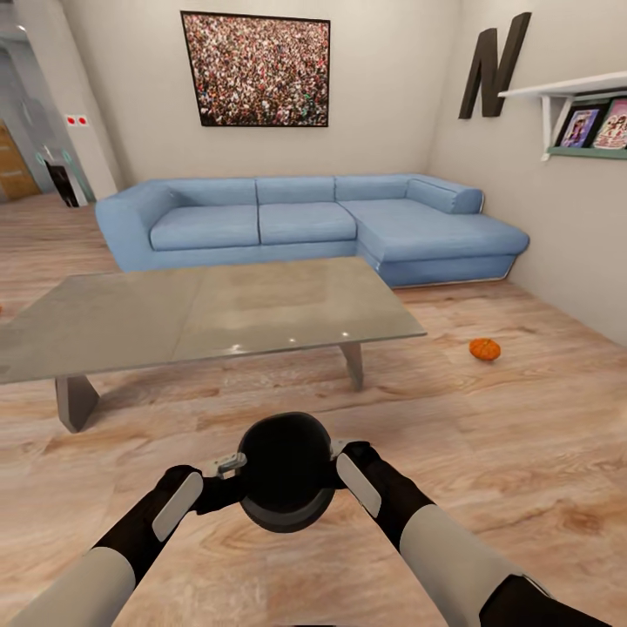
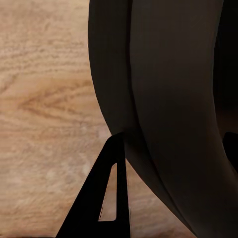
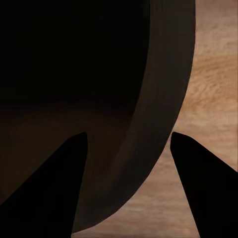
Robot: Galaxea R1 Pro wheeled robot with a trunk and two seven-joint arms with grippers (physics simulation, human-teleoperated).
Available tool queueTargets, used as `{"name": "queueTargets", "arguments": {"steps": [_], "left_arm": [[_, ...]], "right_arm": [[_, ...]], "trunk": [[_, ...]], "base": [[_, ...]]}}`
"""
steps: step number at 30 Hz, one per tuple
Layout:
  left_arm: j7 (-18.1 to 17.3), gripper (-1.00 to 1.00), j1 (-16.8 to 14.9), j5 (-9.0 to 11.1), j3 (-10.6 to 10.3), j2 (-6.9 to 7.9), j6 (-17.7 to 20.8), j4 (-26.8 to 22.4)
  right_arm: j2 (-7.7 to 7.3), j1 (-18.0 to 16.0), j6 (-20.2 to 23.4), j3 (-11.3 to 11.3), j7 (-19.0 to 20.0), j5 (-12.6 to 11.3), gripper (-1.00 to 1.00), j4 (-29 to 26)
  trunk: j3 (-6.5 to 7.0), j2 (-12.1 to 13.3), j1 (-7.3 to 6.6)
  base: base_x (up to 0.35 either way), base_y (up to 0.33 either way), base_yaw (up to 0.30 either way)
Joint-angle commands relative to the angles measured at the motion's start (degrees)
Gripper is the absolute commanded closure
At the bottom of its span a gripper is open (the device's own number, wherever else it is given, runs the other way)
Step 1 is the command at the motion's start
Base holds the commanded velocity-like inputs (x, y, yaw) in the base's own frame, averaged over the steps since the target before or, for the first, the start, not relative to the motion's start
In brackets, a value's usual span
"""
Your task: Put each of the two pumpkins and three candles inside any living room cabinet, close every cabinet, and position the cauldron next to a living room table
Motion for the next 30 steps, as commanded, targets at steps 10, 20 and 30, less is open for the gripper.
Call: {"name": "queueTargets", "arguments": {"steps": [10,20,30], "left_arm": [[0.4,1.0,0.0,1.5,0.2,0.14,0.1,0.0],[0.4,1.0,0.0,1.5,0.2,0.14,0.1,0.0],[0.4,1.0,0.0,1.5,0.1,0.2,0.1,0.0]], "right_arm": [[0.0,-0.1,-0.6,0.6,0.9,-2.3,1.0,-0.4],[0.0,-0.1,-0.5,0.6,0.9,-2.3,1.0,-0.3],[0.0,-0.1,-0.6,0.6,2.4,-2.2,1.0,-0.3]], "trunk": [[-0.05,0.0,-0.02],[-0.05,0.0,-0.02],[-0.05,0.0,-0.02]], "base": [[0.0,0.0,0.244],[0.0,0.0,0.015],[0.186,0.0,0.0]]}}
